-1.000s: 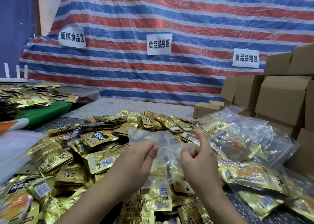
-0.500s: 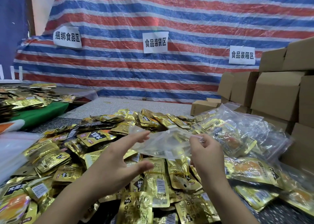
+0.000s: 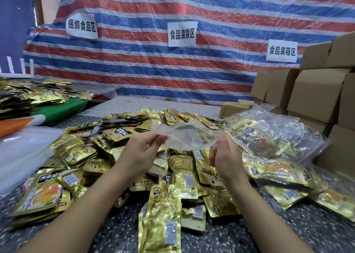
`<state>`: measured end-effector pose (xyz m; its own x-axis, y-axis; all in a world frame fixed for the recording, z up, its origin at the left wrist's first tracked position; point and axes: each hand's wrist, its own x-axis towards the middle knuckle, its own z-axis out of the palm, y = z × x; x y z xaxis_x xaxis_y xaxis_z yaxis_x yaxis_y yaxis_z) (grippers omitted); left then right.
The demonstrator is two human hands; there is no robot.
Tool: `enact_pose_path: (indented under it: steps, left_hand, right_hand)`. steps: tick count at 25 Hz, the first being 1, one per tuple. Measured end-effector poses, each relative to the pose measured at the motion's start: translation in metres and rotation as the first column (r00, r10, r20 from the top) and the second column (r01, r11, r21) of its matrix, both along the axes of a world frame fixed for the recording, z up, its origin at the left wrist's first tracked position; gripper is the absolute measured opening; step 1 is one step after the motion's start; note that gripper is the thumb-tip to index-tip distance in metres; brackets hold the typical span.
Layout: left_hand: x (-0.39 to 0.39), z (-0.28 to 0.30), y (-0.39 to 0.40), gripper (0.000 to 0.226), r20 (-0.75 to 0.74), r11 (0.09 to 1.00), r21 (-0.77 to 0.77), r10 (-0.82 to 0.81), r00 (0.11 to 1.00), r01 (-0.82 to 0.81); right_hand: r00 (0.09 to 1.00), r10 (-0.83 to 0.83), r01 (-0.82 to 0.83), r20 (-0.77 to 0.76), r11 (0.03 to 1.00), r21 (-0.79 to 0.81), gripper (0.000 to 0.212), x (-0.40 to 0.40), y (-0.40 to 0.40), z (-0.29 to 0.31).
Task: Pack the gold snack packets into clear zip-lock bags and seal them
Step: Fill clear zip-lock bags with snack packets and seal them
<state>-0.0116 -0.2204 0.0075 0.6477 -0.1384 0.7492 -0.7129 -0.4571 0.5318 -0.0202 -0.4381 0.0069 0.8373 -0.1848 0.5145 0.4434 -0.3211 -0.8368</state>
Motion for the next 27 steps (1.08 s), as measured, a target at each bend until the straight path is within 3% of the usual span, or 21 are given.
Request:
enact_pose_path:
  steps: [3,5,6,8,10,13,15,18,21,27]
  left_hand:
    - [-0.002,-0.002,0.0,0.043,-0.058,0.999,-0.042,-0.014,0.998,0.011]
    - [-0.002,-0.001,0.001,0.04,-0.105,0.997,-0.072,-0.008,0.994,0.001]
    - [-0.002,-0.001,0.002,0.037,-0.124,0.996,-0.086,-0.01,0.992,0.0]
    - [-0.001,0.001,0.002,0.033,-0.133,0.996,-0.091,-0.013,0.991,0.001]
    - [0.0,0.001,0.002,0.031,-0.127,0.997,-0.076,-0.009,0.992,-0.001]
    - [0.002,-0.002,0.002,0.026,-0.118,0.997,-0.082,-0.009,0.993,-0.001]
    - [0.002,-0.002,0.001,0.027,-0.118,0.996,-0.092,-0.017,0.993,0.006]
    - [0.002,-0.002,0.0,0.024,-0.118,0.996,-0.088,-0.021,0.993,0.011]
    - [0.002,-0.002,0.0,0.024,-0.109,0.997,-0.075,-0.027,0.994,0.019]
    - [0.003,-0.004,-0.001,0.026,-0.12,0.996,-0.08,-0.056,0.991,0.047]
  right_hand:
    - [0.993,-0.12,0.118,0.019,0.988,0.098,0.038,0.002,-0.003,-0.001]
    - [0.956,-0.262,0.26,0.132,0.965,0.03,0.024,-0.007,-0.005,0.006]
    - [0.947,-0.223,0.247,0.232,0.966,-0.077,0.016,-0.015,-0.004,0.011]
    - [0.95,0.071,0.062,0.304,0.911,-0.408,0.017,-0.033,0.004,0.022]
    - [0.934,0.357,-0.275,-0.024,0.672,-0.687,0.025,-0.055,0.016,0.034]
    - [0.752,0.456,-0.604,-0.475,0.188,-0.775,0.054,-0.076,0.03,0.046]
    - [0.687,0.439,-0.635,-0.58,-0.028,-0.772,0.07,-0.084,0.04,0.046]
    - [0.729,0.35,-0.527,-0.588,-0.261,-0.809,0.081,-0.087,0.056,0.033]
    - [0.786,0.364,-0.416,-0.501,-0.289,-0.862,0.072,-0.082,0.063,0.023]
    - [0.777,0.485,-0.356,-0.402,-0.188,-0.915,0.061,-0.063,0.06,0.018]
